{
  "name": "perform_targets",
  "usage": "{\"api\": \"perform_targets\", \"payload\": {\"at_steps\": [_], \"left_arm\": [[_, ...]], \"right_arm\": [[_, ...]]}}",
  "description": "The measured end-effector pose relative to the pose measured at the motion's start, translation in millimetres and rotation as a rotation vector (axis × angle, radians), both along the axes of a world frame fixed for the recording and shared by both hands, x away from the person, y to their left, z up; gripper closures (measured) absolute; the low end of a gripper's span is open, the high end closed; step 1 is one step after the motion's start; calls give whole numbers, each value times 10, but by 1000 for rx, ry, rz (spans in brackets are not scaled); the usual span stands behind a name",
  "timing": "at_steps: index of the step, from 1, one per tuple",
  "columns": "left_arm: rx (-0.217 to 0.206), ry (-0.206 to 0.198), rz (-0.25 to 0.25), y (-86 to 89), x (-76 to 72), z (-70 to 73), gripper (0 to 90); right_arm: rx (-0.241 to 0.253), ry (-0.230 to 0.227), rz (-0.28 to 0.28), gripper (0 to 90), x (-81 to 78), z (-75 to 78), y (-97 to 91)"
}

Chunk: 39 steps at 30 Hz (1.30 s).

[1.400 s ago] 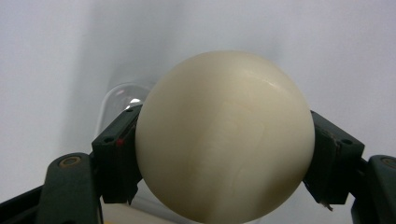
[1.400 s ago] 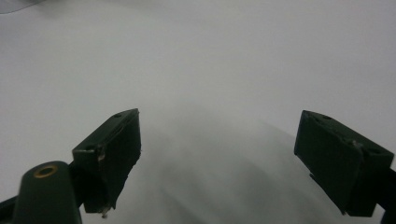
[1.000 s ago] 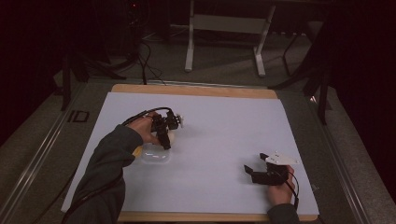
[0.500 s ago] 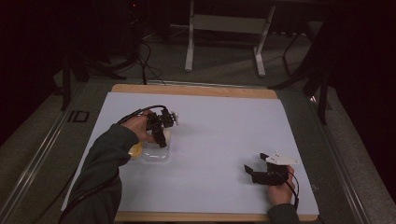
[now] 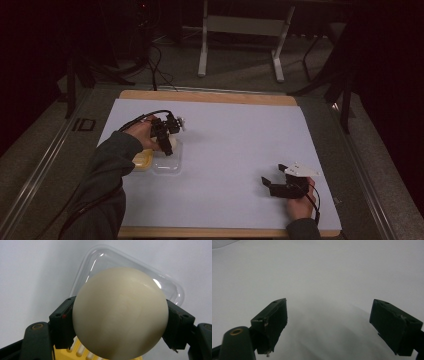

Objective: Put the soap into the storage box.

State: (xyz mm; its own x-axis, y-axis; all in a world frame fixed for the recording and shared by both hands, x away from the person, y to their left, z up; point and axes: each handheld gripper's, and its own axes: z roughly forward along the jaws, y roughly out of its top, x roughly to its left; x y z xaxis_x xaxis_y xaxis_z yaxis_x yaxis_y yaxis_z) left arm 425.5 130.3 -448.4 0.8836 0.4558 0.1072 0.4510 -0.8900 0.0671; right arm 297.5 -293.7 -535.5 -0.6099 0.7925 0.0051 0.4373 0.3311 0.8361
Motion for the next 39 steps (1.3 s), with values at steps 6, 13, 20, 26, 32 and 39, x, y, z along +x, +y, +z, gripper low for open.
{"api": "perform_targets", "payload": {"at_steps": [6, 13, 20, 26, 32, 39], "left_arm": [[-4, 2, 22, 76, 9, 8, 255], [4, 0, 34, 138, 10, 25, 255], [-6, -4, 54, 219, 17, 53, 255], [-11, -7, 69, 277, 20, 66, 255], [-23, -13, 75, 312, 22, 88, 255], [-16, -15, 82, 344, 17, 99, 255]], "right_arm": [[-1, 0, 0, 146, 0, 0, 1], [-1, 0, 0, 146, 0, 0, 1], [-1, 1, -1, 146, 1, 0, 0], [0, 1, -2, 146, 1, 0, 0], [0, 2, -1, 146, 1, 0, -1], [0, 1, -1, 146, 0, 0, -1]]}}
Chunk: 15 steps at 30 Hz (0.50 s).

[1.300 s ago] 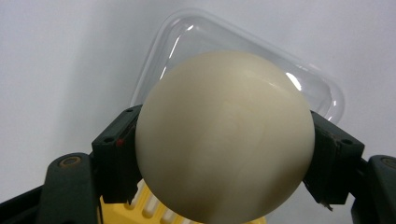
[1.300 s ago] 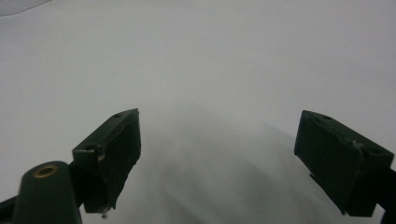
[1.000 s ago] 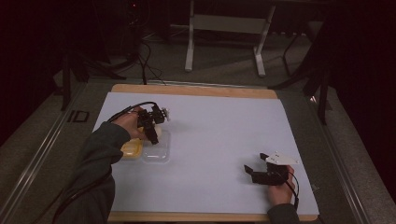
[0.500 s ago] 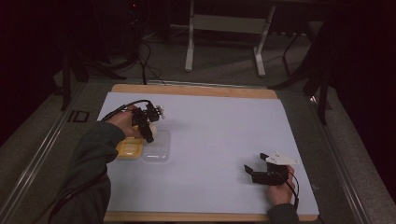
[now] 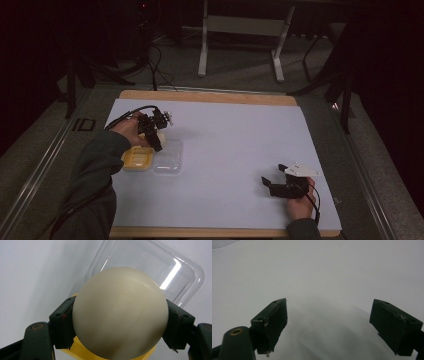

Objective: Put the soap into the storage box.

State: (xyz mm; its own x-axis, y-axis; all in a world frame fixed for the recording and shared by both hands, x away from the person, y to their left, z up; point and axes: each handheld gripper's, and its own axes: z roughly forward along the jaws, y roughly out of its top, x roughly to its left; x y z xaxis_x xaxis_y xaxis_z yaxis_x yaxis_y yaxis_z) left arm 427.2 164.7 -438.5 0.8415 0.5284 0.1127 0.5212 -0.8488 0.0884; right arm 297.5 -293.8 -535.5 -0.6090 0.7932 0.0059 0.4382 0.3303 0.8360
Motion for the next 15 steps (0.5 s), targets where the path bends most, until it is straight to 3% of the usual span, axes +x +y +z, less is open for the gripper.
{"api": "perform_targets", "payload": {"at_steps": [15], "left_arm": [[-10, -7, 39, 135, -10, 20, 255]], "right_arm": [[-1, -1, 0, 146, -2, 0, 1]]}}
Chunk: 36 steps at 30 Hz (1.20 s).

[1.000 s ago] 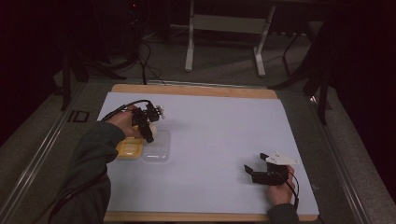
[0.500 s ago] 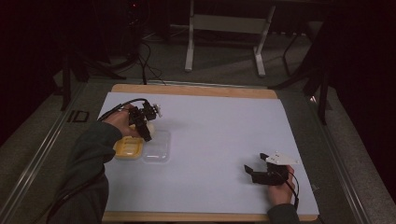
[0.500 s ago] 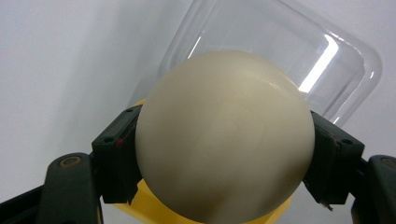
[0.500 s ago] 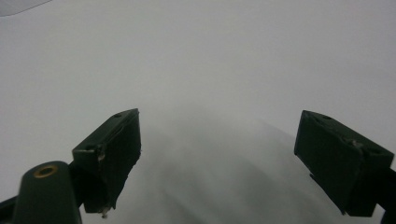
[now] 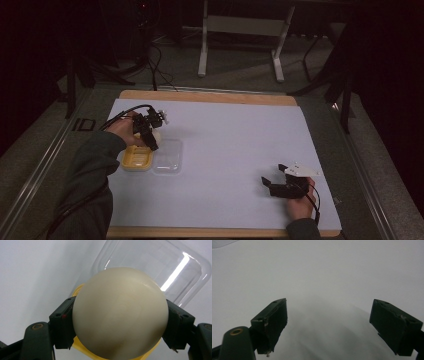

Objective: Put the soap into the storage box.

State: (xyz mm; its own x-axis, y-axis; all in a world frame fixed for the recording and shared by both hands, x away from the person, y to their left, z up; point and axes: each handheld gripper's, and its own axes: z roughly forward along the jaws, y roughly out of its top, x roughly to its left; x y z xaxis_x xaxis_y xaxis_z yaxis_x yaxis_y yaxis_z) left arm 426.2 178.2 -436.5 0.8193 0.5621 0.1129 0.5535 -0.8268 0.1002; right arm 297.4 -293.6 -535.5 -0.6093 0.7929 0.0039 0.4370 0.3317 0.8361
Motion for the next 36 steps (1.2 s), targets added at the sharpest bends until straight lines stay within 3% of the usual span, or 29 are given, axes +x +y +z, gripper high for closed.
{"api": "perform_targets", "payload": {"at_steps": [18, 36], "left_arm": [[32, 15, 47, 173, -14, -100, 255], [28, 51, 73, 306, -49, -259, 255]], "right_arm": [[-2, -1, 1, 146, 0, 0, 2], [-4, -1, 0, 146, 1, -1, 3]]}}
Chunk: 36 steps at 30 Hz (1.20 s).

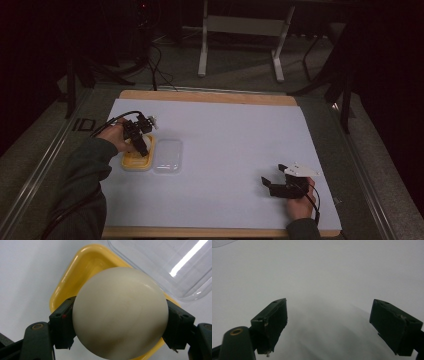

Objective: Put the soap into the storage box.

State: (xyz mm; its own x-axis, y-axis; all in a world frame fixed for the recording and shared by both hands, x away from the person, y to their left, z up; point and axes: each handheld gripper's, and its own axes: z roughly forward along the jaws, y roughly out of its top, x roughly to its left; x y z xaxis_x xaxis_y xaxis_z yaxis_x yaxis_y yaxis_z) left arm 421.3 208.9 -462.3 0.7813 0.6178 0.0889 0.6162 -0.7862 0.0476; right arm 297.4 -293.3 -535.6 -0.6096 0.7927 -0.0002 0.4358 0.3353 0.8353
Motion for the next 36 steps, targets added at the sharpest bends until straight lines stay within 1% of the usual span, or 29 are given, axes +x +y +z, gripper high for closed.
{"api": "perform_targets", "payload": {"at_steps": [3, 9, 10, 13, 14, 15, 16, 17, 18, 19, 20, 21, 25, 26, 29, 30, 31, 33, 34, 35, 36], "left_arm": [[-2, 11, 7, 20, -5, -54, 255], [0, 27, 20, 67, -16, -109, 254], [-6, 36, 26, 82, -23, -139, 254], [-10, 45, 30, 96, -19, -171, 253], [-20, 57, 39, 110, -16, -214, 253], [-20, 57, 39, 110, -16, -214, 252], [-24, 79, 16, 103, -33, -268, 237], [-24, 79, 16, 103, -33, -268, 167], [-11, 76, 17, 93, -36, -285, 143], [-11, 76, 17, 93, -36, -285, 135], [-9, 64, 19, 85, -37, -278, 107], [-9, 64, 19, 85, -37, -278, 91], [-5, 53, 18, 82, -38, -254, 59], [-4, 36, 20, 83, -43, -236, 47], [-9, 24, 20, 89, -47, -210, 34], [-15, 9, 19, 94, -55, -176, 31], [-15, 9, 19, 94, -55, -176, 34], [-26, 2, 6, 96, -68, -130, 42], [-41, -19, -7, 97, -82, -73, 77], [-41, -19, -7, 97, -82, -73, 79], [-72, -40, -6, 96, -102, -12, 84]], "right_arm": [[-1, 1, -1, 146, -1, 0, 2], [-1, 1, -1, 147, 0, 0, 2], [0, 1, -1, 146, 0, 0, 2], [-1, 2, -1, 146, 0, 0, 3], [-1, 2, -1, 146, 0, 0, 3], [-1, 2, -1, 146, 0, 0, 3], [-2, 2, -1, 146, 1, -1, 4], [-2, 3, 0, 146, 0, -1, 5], [-3, 2, 1, 147, 1, 0, 5], [-4, 3, 3, 147, 1, -1, 5], [-4, 3, 2, 147, 1, 0, 6], [-4, 3, 2, 147, 1, 0, 6], [-3, 2, 4, 147, 1, 0, 4], [-3, 2, 3, 147, 1, -1, 5], [-4, 2, 4, 147, 1, -1, 5], [-4, 3, 4, 147, 0, -1, 6], [-4, 3, 4, 147, 0, -1, 6], [-4, 2, 4, 147, 0, -1, 5], [-4, 3, 4, 147, 0, 0, 5], [-4, 3, 4, 147, 0, 0, 5], [-4, 2, 4, 147, 0, -1, 6]]}}
